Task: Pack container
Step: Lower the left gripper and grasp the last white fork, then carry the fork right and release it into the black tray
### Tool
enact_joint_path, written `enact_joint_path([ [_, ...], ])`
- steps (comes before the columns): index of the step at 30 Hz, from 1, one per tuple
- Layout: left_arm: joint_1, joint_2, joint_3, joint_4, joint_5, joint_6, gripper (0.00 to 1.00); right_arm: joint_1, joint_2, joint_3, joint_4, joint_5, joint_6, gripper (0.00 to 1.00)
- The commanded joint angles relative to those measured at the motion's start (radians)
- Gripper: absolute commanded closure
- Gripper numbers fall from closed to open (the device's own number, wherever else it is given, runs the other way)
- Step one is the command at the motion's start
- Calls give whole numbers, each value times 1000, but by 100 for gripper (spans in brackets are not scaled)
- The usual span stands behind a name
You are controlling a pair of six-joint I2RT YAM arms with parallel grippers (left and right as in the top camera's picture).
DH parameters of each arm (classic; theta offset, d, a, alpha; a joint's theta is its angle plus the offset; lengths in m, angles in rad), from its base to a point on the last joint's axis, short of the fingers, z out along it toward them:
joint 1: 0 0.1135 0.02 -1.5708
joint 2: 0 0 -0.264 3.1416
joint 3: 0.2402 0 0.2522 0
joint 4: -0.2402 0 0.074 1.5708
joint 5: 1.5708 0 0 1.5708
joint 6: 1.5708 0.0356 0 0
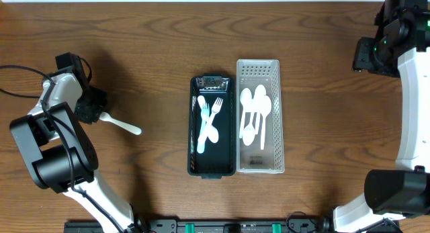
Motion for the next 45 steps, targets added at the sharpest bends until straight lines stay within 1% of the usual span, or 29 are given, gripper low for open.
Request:
enact_joint_path([
  [1, 0, 85, -52, -53, -7, 18, 69, -5, -5, 0, 3, 11, 6, 40],
  [5, 0, 85, -52, -85, 3, 17, 66, -5, -5, 0, 11, 11, 6, 40],
  [7, -1, 85, -52, -92, 34, 18, 62, -5, -5, 0, 17, 11, 6, 40],
  [11, -9, 85, -52, -97, 56, 18, 61, -5, -5, 0, 19, 11, 7, 40],
  [12, -14, 85, -52, -97, 56, 18, 55, -5, -5, 0, 19, 10, 7, 41],
  [14, -26, 85, -52, -97, 56, 18, 50, -5, -5, 0, 19, 10, 7, 40],
  [22, -73, 85, -53, -94, 56, 17, 48, -5, -5, 0, 17, 11, 7, 40],
  [27, -74, 85, -53, -77, 56, 17, 50, -5, -5, 0, 13, 11, 7, 40],
  [29, -74, 85, -53, -76, 56, 17, 54, -5, -5, 0, 9, 11, 7, 40],
  [35, -74, 85, -53, -55, 56, 18, 55, -5, -5, 0, 9, 11, 7, 41],
  [39, -74, 85, -53, -44, 56, 18, 64, -5, -5, 0, 10, 11, 7, 40],
  [44, -74, 85, -52, -30, 56, 18, 72, -5, -5, 0, 9, 11, 7, 40],
  [45, -74, 85, -52, -27, 55, 18, 73, -5, -5, 0, 9, 10, 7, 41],
])
